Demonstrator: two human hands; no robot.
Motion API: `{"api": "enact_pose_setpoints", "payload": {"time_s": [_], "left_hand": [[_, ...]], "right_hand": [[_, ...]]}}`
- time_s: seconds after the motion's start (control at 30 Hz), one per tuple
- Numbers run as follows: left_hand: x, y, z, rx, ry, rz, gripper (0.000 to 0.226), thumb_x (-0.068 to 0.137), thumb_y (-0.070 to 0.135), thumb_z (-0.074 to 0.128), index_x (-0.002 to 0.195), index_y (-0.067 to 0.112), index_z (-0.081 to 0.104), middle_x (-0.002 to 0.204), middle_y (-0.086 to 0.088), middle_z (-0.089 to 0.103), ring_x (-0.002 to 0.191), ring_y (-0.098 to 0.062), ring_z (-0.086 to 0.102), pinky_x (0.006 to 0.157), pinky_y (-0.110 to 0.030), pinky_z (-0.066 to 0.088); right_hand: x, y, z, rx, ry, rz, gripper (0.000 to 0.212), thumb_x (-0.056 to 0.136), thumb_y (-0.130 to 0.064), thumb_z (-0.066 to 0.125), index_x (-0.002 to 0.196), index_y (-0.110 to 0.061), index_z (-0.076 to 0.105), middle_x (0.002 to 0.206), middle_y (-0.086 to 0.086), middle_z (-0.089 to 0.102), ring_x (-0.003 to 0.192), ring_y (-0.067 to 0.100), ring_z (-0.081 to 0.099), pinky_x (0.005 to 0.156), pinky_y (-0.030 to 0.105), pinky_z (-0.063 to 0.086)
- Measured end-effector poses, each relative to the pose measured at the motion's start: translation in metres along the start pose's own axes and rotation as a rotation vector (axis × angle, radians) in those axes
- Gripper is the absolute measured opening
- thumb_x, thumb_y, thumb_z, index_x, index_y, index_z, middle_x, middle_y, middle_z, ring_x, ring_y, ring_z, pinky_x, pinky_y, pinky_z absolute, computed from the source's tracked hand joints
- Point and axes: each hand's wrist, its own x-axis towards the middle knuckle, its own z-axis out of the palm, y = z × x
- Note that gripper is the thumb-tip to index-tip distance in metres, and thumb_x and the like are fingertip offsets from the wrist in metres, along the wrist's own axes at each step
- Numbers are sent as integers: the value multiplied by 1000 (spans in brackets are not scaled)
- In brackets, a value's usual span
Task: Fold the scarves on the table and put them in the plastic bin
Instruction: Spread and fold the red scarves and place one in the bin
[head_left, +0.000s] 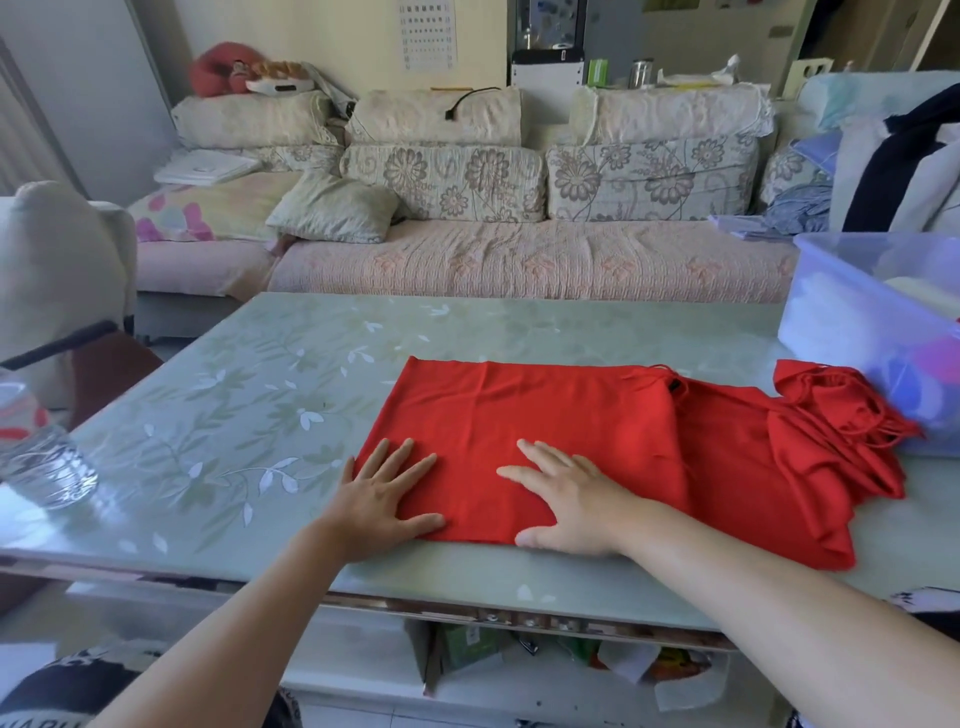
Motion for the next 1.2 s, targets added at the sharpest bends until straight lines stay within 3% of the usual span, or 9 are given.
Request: {"api": "enact_pose_setpoints", "payload": {"time_s": [0.17,0.3,0.4,0.5,0.63,0.83,0.97,1.13,1.2], "left_hand": [[-2,-4,-3,27,-9,-84,105,61,96,-7,153,47,2,164,8,-5,151,-20,-9,118,-55,-12],[14,19,-19,142,79,-132,72,91,70,27,149,29,34,159,-1,28,147,-25,21,119,-50,3],[30,50,-31,130,230,-9,55,92,60,38,135,27,51,140,2,51,130,-22,45,110,-40,26],[46,94,-45,57,311,156,42,92,54,50,126,30,55,125,8,58,119,-19,51,101,-36,32],[50,164,-55,-181,284,388,32,87,44,62,114,27,61,113,9,61,103,-16,59,85,-30,44],[50,242,-23,-222,127,567,68,72,62,70,128,30,47,115,4,51,103,-20,53,74,-39,51],[65,255,-7,-283,105,504,69,74,41,73,133,25,41,117,-3,51,106,-27,54,79,-41,50],[90,234,-14,-577,113,275,23,84,24,68,107,22,69,95,3,71,87,-15,63,75,-25,43],[95,226,-17,-633,27,196,18,85,19,66,100,23,75,90,6,72,80,-8,61,71,-20,41]], "right_hand": [[4,0,2,7,-177,37,85,88,-70,50,156,-47,5,166,-4,-14,153,14,-14,122,55,-4],[1,12,-11,329,159,40,48,96,-39,59,143,-32,50,152,-4,43,141,10,38,117,24,25],[-11,36,-28,276,374,184,29,89,-11,52,108,-29,66,113,-8,61,108,14,59,96,29,45],[-34,65,-47,96,291,445,21,87,-15,47,90,-31,60,104,-11,60,103,21,61,79,31,41],[-62,98,-56,-157,23,739,29,90,-23,47,113,-19,64,122,6,64,110,31,62,77,34,42],[-73,120,-38,401,102,520,30,87,-2,50,72,-23,66,71,-11,66,72,12,62,67,26,48],[-72,122,-39,660,205,404,56,86,17,39,122,-14,68,100,-8,69,92,9,62,89,27,49],[-64,140,-34,684,237,407,67,80,19,41,133,-15,62,111,-4,71,98,3,67,101,28,51],[-57,144,-32,600,222,392,62,80,10,53,133,-22,62,112,-6,70,95,-9,64,91,19,50]]}}
